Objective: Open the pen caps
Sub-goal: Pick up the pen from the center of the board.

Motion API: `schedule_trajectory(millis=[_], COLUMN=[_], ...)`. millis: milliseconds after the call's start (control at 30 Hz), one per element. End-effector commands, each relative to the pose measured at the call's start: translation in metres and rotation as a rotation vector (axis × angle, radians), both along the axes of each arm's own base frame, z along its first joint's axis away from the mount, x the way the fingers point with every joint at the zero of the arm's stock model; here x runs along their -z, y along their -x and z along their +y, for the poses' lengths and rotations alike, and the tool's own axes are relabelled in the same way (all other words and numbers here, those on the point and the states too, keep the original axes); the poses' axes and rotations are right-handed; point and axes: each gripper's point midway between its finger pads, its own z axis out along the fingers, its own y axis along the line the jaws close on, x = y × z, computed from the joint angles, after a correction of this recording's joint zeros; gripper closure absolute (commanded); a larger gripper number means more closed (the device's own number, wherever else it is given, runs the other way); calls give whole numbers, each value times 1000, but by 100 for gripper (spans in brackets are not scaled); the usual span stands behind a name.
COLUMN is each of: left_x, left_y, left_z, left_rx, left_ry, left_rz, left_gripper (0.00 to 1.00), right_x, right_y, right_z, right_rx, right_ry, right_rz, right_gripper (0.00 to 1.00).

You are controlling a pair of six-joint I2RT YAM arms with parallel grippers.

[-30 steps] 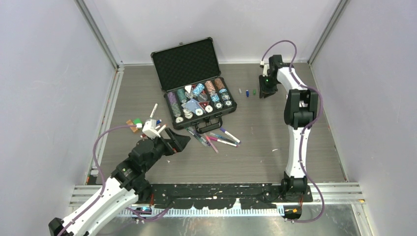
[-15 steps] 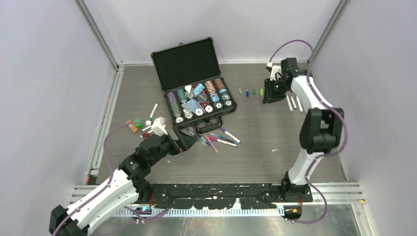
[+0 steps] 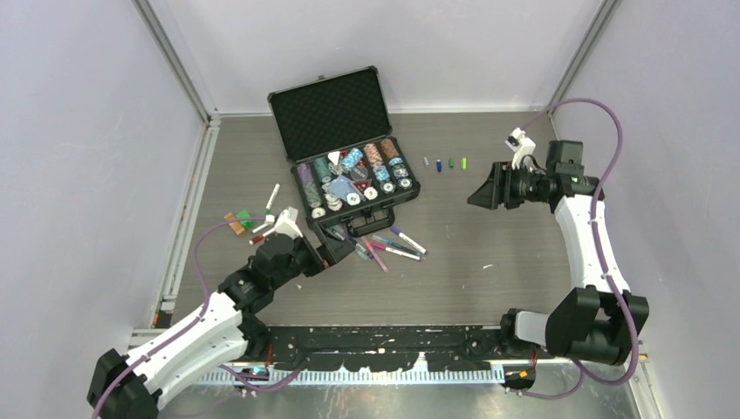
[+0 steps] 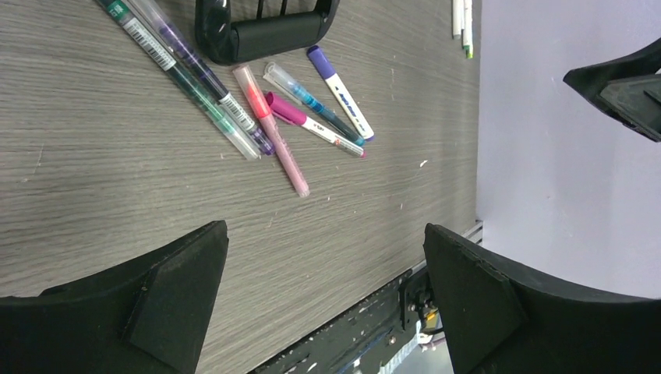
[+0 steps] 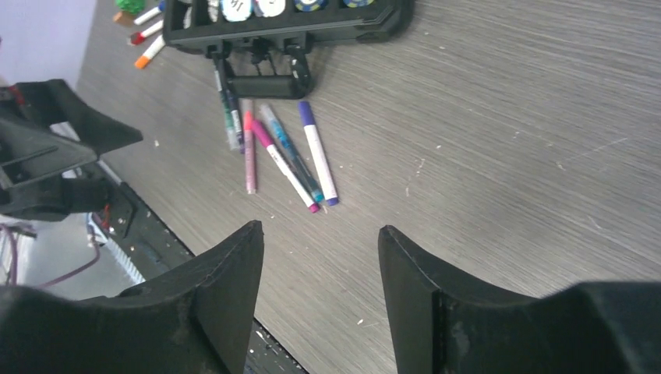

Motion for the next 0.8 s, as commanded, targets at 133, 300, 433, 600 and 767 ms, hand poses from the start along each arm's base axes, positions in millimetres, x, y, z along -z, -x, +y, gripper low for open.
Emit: schedule_trajectory(millis=[133,300,433,600,767], left_x=[-14,7,27,32,46], left_y=[-3,-7,-18,-37,-45], left_z=[-4,-6,-5,-35,-71], left_rx=[65,64,12,2,29], left_ry=[-134,-315,-508,-598,-628], left_rz=[18,99,189,236,266], left_gripper=[0,0,5,20,44], right_x=[-20,-15,-12,-13,-14], right_y=[17,16,17,18,18], right_z=[18,14,13,14,13], right_rx=[-82,-67,-72,-72,-69], right_ry=[-132,-104,-104,-102,-99], right_rz=[-165,-147,-109,-111,-117], right_gripper=[34,34,34,34,34])
